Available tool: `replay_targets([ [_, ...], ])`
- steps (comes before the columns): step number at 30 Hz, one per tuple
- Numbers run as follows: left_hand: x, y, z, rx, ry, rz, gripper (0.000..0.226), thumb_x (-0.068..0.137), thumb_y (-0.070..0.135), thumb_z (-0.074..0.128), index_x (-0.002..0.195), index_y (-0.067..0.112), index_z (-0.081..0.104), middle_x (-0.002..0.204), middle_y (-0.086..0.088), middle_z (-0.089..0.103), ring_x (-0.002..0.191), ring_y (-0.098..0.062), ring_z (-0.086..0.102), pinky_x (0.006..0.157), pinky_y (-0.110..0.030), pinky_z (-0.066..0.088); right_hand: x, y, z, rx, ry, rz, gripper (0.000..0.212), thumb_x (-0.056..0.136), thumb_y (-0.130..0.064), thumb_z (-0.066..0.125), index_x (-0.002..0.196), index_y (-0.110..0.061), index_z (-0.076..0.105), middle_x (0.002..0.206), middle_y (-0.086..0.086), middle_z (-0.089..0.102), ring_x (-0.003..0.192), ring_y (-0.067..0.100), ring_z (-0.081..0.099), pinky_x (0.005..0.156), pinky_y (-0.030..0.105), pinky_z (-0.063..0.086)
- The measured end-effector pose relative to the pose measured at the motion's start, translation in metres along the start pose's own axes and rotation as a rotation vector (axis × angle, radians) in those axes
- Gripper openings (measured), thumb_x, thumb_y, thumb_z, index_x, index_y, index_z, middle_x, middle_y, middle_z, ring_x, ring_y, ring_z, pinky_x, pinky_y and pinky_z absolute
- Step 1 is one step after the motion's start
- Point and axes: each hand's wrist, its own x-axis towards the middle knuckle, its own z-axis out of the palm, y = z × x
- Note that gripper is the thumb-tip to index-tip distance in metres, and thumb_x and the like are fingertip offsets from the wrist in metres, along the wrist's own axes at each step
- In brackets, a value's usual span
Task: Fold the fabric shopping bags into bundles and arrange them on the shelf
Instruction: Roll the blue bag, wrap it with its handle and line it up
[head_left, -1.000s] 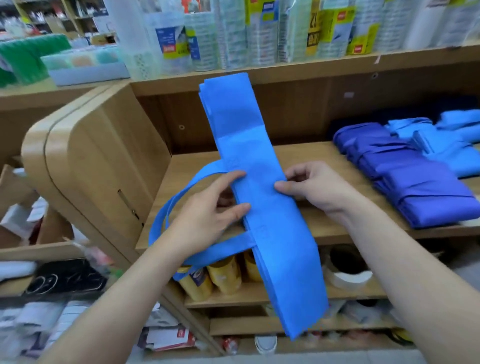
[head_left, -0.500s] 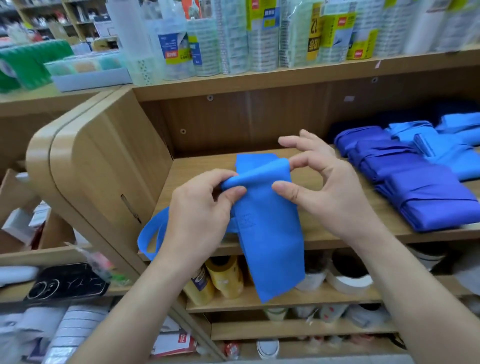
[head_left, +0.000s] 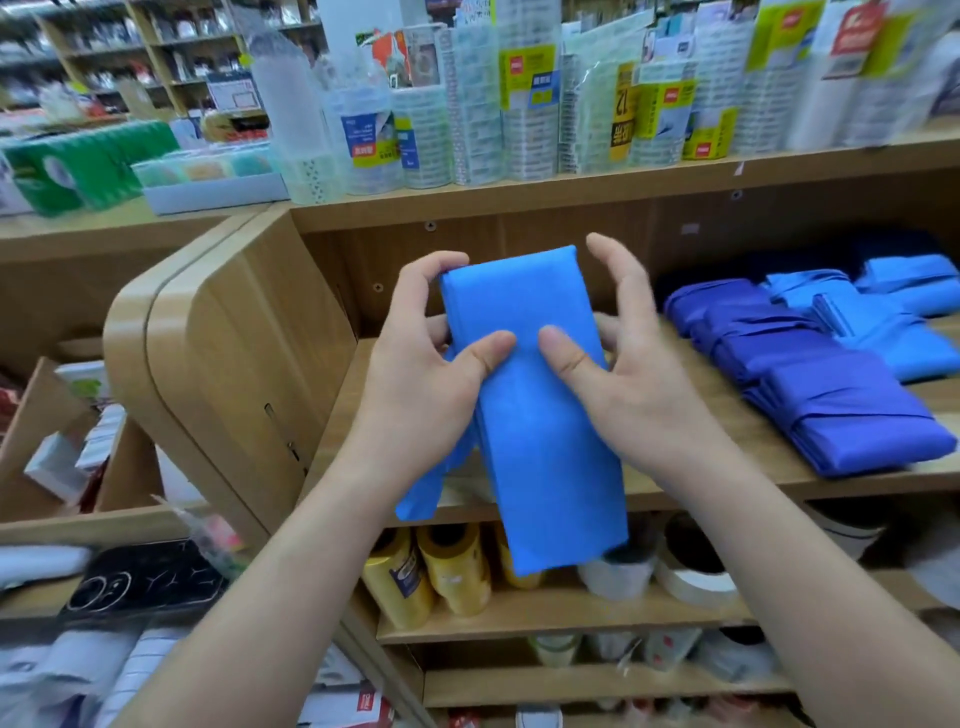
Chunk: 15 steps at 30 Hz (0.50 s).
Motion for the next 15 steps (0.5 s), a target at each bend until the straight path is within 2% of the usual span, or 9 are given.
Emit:
replay_targets([
  [2,0.002,-0.009,0.005,0.001,0.035,-0.052,0.047,0.089,0.010,0.069,0.123,0.032,0.045,0.083,-0.006,0.072,0.070,-0.023,0.072,0.057,-0.037,0.059,-0.005,0.008,-0.002,-0.201,-0.106,-0.011,0.070,0.095,-0.020,0.062,0.149,-0.037,0.021,0.133,-0.017,0.052,0.107,-0.001,0.059,0.093,0.024,0.049],
  [3,0.002,-0.013,0.006,0.016,0.038,-0.095,0.048,0.090,0.012,0.069,0.125,0.032,0.045,0.083,-0.006,0.072,0.070,-0.022,0.072,0.059,-0.037,0.059,-0.006,0.010,-0.002,-0.274,-0.100,-0.024,0.072,0.094,-0.021,0.063,0.150,-0.036,0.021,0.137,-0.020,0.046,0.111,-0.004,0.055,0.097,0.023,0.046],
  [4,0.002,-0.016,0.007,0.026,0.032,-0.148,0.050,0.089,0.013,0.070,0.127,0.032,0.044,0.083,-0.005,0.073,0.071,-0.020,0.072,0.059,-0.032,0.058,-0.007,0.012,-0.002,-0.294,-0.069,-0.025,0.073,0.093,-0.022,0.065,0.149,-0.038,0.022,0.138,-0.018,0.048,0.112,0.001,0.056,0.098,0.028,0.048],
  [6,0.004,-0.017,0.007,-0.023,0.003,-0.245,0.051,0.088,0.012,0.071,0.129,0.030,0.046,0.086,-0.002,0.075,0.075,-0.015,0.073,0.059,-0.023,0.055,-0.006,0.016,-0.005,-0.204,-0.029,0.014,0.078,0.089,-0.024,0.071,0.146,-0.046,0.022,0.124,-0.007,0.064,0.101,0.013,0.067,0.087,0.044,0.056],
  [8,0.008,-0.016,0.004,-0.113,-0.003,-0.225,0.042,0.087,0.005,0.070,0.122,0.023,0.054,0.092,-0.002,0.076,0.084,-0.017,0.074,0.066,-0.027,0.059,-0.005,0.015,-0.012,-0.033,-0.132,0.076,0.083,0.081,-0.018,0.080,0.144,-0.041,0.030,0.114,-0.002,0.070,0.097,0.017,0.071,0.081,0.045,0.059],
  [10,0.014,-0.013,-0.002,-0.193,0.047,-0.132,0.035,0.086,-0.002,0.067,0.112,0.020,0.059,0.095,0.002,0.076,0.090,-0.017,0.073,0.072,-0.031,0.059,-0.002,0.009,-0.022,0.014,-0.334,0.115,0.068,0.073,-0.009,0.084,0.131,-0.026,0.052,0.115,-0.002,0.071,0.104,0.015,0.069,0.086,0.042,0.058],
  [11,0.016,-0.010,-0.005,-0.219,0.058,-0.079,0.034,0.085,-0.006,0.067,0.107,0.019,0.060,0.093,0.005,0.075,0.091,-0.014,0.072,0.072,-0.029,0.058,-0.002,0.007,-0.026,-0.047,-0.377,0.111,0.054,0.073,-0.005,0.083,0.119,-0.023,0.061,0.110,-0.003,0.073,0.102,0.013,0.069,0.087,0.042,0.058],
  [13,0.019,-0.007,-0.013,-0.187,0.024,0.066,0.035,0.078,-0.012,0.070,0.096,0.017,0.060,0.084,0.011,0.072,0.085,-0.008,0.069,0.072,-0.025,0.056,0.005,0.009,-0.035,-0.298,-0.224,-0.050,0.029,0.077,-0.005,0.080,0.096,-0.026,0.069,0.091,-0.011,0.073,0.092,0.010,0.068,0.084,0.047,0.056],
  [15,0.018,-0.005,-0.021,-0.070,-0.050,0.247,0.037,0.072,-0.018,0.071,0.085,0.015,0.060,0.079,0.009,0.070,0.081,-0.008,0.068,0.074,-0.027,0.056,0.016,0.013,-0.042,-0.600,0.009,-0.417,0.021,0.080,-0.009,0.072,0.090,-0.028,0.072,0.088,-0.019,0.068,0.090,0.016,0.062,0.080,0.049,0.050],
])
